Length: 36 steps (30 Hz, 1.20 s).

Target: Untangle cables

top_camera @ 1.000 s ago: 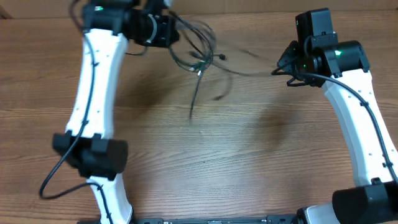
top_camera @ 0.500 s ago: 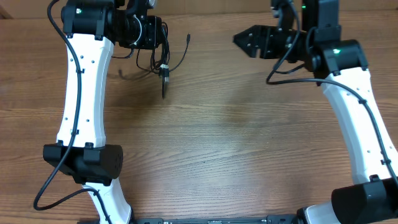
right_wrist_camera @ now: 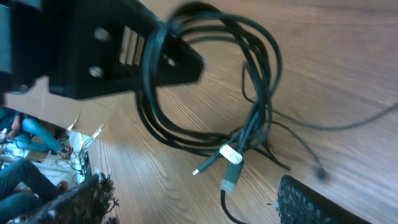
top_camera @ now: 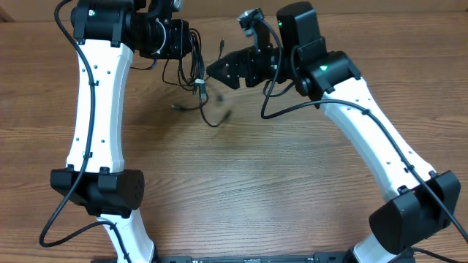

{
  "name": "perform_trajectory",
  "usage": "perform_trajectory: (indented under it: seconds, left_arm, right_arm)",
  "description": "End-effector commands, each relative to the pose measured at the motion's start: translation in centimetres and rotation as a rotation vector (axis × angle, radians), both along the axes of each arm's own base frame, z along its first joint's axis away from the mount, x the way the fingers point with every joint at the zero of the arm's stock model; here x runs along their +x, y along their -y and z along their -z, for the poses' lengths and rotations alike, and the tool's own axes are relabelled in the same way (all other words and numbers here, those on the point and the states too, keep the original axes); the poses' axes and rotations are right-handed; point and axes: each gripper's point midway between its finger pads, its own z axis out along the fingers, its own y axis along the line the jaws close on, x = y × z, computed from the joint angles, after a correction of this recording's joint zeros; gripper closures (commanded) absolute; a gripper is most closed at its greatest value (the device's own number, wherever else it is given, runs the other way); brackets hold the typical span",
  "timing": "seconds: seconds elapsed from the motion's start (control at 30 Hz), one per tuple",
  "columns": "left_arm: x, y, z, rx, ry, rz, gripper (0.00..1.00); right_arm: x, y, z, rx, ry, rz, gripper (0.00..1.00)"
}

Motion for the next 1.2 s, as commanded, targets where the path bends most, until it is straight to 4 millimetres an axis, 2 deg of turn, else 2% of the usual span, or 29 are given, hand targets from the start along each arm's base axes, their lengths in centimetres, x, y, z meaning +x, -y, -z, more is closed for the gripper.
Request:
perform_trajectory:
  seconds: [0.0,0.1,0.3,0.33,0.43,0.57,0.7,0.8,0.83,0.87,0.97,1.0,1.03,1.07,1.17]
  left_arm:
    - [-0.3,0.6,-1.0,-0.027,0.013,0.003,0.96]
    - [-0.4,0.9,-1.1,-0.043,0.011,0.013,0.96]
    - [-0.8,1.7,-1.6,-0.095,0.004,0.044,0.96]
    - [-0.9,1.9,-1.7,-0.106,0.003,0.051,0.96]
    - [-1.3,2.2,-1.7,-0.128,-0.013,0.063,0.96]
    - [-1.9,2.2,-1.4,-0.125,-0.042,0.064,0.96]
    - [-2.4,3.0,-1.9,-0.168,-0.039,0.113,0.96]
    - [-2.5,3.3,-2.3,-0.179,-0.005,0.171,0.96]
    - [-2.3,2.9,-2.1,-0.162,0.007,0.174,0.96]
    - [-2.1,2.3,-2.0,-0.148,0.011,0.165,0.96]
    - [-1.1,-1.4,-1.2,-0.073,0.008,0.067,0.96]
    - [-0.8,-3.2,-0.9,-0.050,0.001,0.021,0.96]
    - [-0.7,-4.2,-0.8,-0.041,-0.002,-0.002,0.96]
    - [-0.5,-5.8,-0.6,-0.024,-0.009,-0.040,0.96]
    - [-0.3,-9.5,-0.2,0.016,-0.017,-0.128,0.96]
  right_arm:
    - [0.2,-1.4,-0.8,0.028,0.049,-0.026,0.18]
    - [0.2,-2.6,-1.6,0.046,0.101,-0.038,0.23]
    - [1.5,-3.7,-1.5,0.020,0.147,0.056,0.38]
    - [1.6,-4.0,-1.3,0.023,0.144,0.062,0.42]
    - [3.6,-3.8,0.9,-0.013,0.088,0.182,0.60]
    - [4.6,-3.9,1.7,-0.019,0.091,0.208,0.68]
    - [5.1,-4.4,1.5,0.005,0.116,0.209,0.70]
    - [5.8,-4.4,2.5,-0.005,0.102,0.234,0.82]
    - [6.3,-3.5,3.2,-0.030,0.069,0.293,0.92]
    - [6.7,-2.9,3.6,-0.044,0.058,0.323,0.96]
    - [7.7,0.3,4.0,-0.096,0.028,0.413,0.96]
    - [8.4,2.9,4.1,-0.115,-0.019,0.512,0.97]
    - [8.7,4.4,4.3,-0.128,-0.047,0.570,0.96]
    - [9.0,7.1,4.4,-0.150,-0.087,0.663,0.96]
    - [9.1,12.9,5.3,-0.228,-0.159,0.820,0.96]
